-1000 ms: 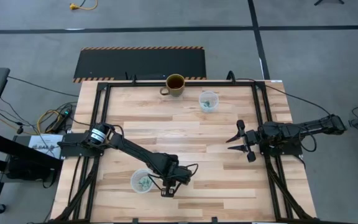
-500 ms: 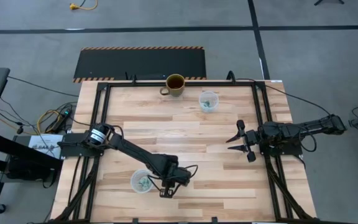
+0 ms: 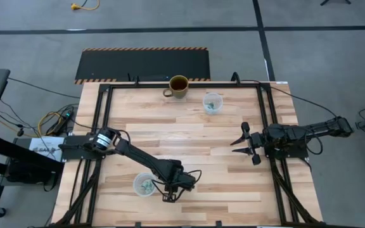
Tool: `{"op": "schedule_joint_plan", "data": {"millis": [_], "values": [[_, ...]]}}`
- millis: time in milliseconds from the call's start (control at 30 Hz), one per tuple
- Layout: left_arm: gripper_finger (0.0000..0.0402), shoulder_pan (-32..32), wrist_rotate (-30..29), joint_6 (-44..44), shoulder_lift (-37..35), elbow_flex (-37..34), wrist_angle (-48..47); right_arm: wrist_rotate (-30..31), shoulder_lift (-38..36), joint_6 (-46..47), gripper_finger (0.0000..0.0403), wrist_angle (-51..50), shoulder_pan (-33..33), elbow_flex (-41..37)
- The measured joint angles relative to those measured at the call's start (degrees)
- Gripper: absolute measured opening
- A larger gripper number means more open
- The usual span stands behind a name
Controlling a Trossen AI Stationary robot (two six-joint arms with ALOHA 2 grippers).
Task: Pick and place items into bin
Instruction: Put the right stevia packet into the bottom transparent bin
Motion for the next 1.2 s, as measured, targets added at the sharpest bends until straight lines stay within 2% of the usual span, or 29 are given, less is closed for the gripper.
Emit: {"op": "schedule_joint_plan", "data": {"millis": [200, 433, 667, 800, 1067, 1133, 1200], "values": [[0.0083, 0.0, -1.7, 0.0, 0.0, 0.0, -0.3, 0.0, 0.3, 0.0, 0.0123, -0.2, 0.0, 0.0], [0.0008, 0.1, -2.8, -0.3, 0.3, 1.0, -0.5, 0.0, 0.3, 0.0, 0.0123, -0.1, 0.0, 0.0], [0.0002, 0.2, -12.1, 0.4, 0.4, 8.7, -2.3, 0.0, 0.3, 0.0, 0.0123, -0.1, 0.0, 0.0], [0.0001, 0.2, -18.6, 2.6, 0.3, 18.2, -9.7, 0.0, 0.3, 0.0, 0.0123, -0.1, 0.0, 0.0], [0.0000, -2.2, -27.2, 2.3, 0.0, 39.8, -40.2, 0.0, 0.3, 0.0, 0.0123, -0.1, 0.0, 0.0], [0.0000, -3.5, -29.2, 0.8, -1.2, 40.8, -40.0, 0.0, 0.3, 0.0, 0.0123, -0.1, 0.0, 0.0], [0.0000, -5.0, -27.6, -0.5, -4.1, 38.3, -38.8, 0.0, 0.3, 0.0, 0.0123, -0.1, 0.0, 0.0]]}}
